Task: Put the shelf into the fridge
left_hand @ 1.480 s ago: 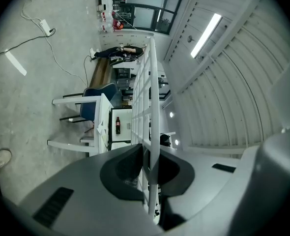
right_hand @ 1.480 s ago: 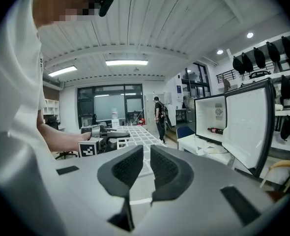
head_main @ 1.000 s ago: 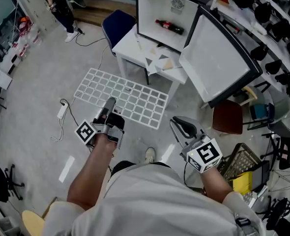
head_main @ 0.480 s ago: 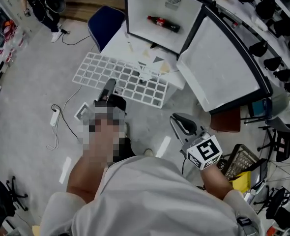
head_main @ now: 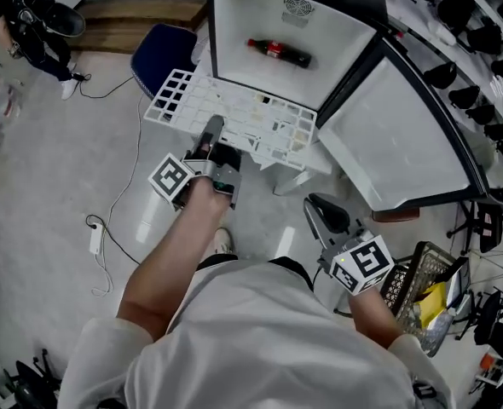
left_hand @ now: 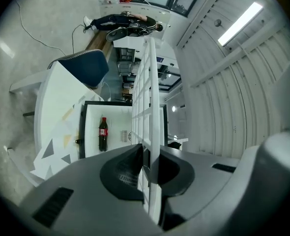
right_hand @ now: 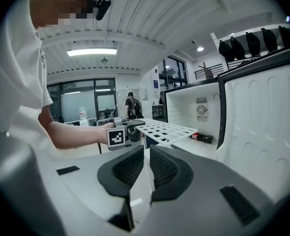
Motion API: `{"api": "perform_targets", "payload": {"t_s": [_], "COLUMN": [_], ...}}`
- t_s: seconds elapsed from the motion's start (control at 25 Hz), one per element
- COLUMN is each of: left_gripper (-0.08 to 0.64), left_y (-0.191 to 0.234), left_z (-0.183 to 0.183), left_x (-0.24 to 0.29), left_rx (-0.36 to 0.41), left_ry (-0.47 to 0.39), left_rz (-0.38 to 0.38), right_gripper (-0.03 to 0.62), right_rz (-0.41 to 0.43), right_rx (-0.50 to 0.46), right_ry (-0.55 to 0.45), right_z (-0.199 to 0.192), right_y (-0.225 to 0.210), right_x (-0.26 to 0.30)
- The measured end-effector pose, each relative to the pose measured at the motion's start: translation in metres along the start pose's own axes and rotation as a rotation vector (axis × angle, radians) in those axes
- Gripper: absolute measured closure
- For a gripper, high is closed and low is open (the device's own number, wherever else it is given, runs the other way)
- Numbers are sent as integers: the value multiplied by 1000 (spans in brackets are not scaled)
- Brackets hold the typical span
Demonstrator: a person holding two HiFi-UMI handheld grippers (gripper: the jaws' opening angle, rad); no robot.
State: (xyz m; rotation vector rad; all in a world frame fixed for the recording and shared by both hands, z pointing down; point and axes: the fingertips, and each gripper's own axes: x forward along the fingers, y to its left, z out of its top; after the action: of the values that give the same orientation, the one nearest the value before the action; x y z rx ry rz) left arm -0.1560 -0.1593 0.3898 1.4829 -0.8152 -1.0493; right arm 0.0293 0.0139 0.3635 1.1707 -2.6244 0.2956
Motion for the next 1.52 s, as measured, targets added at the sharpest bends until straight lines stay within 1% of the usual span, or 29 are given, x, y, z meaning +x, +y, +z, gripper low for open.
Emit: {"api": "perform_targets", "payload": {"t_s": [0.08,0.16,0.32,0.52,0.64,0.72,0.88,1.08,1.52], "left_gripper": [525,525,525,525,525,525,525,525,525], "left_y": [9,18,24,41,50,58,72,75,83], "left_z": [4,12,12,1,-7,-12,-16,-27,-26], "left_x": [21,39,65,98,122,135,147,164,173], "left_rx": [-30,-52,-38,-52,-63,-66,-62,-43,-51], "left_ry": [30,28,17,23,18,13,4,16,24], "left_rz": [16,26,4,10,15,19,17,4,-18], "right_gripper": [545,545,545,543,543,543,543,543,543], "right_rz": [-39,-47,-56,-66,-67,-64,-51,-36,-13], "right_rx": [24,25,23,5,-4,-1,4,13,22], "right_ry": [0,5,35,30,44,59,73,86,100], "right_z": [4,7,2,13,21,20,13,13,4], "right_y": [0,0,-6,-35,-62,-77,-94,-110,-121], "right_x": [12,26,31,39,38,37,38,37,50]}}
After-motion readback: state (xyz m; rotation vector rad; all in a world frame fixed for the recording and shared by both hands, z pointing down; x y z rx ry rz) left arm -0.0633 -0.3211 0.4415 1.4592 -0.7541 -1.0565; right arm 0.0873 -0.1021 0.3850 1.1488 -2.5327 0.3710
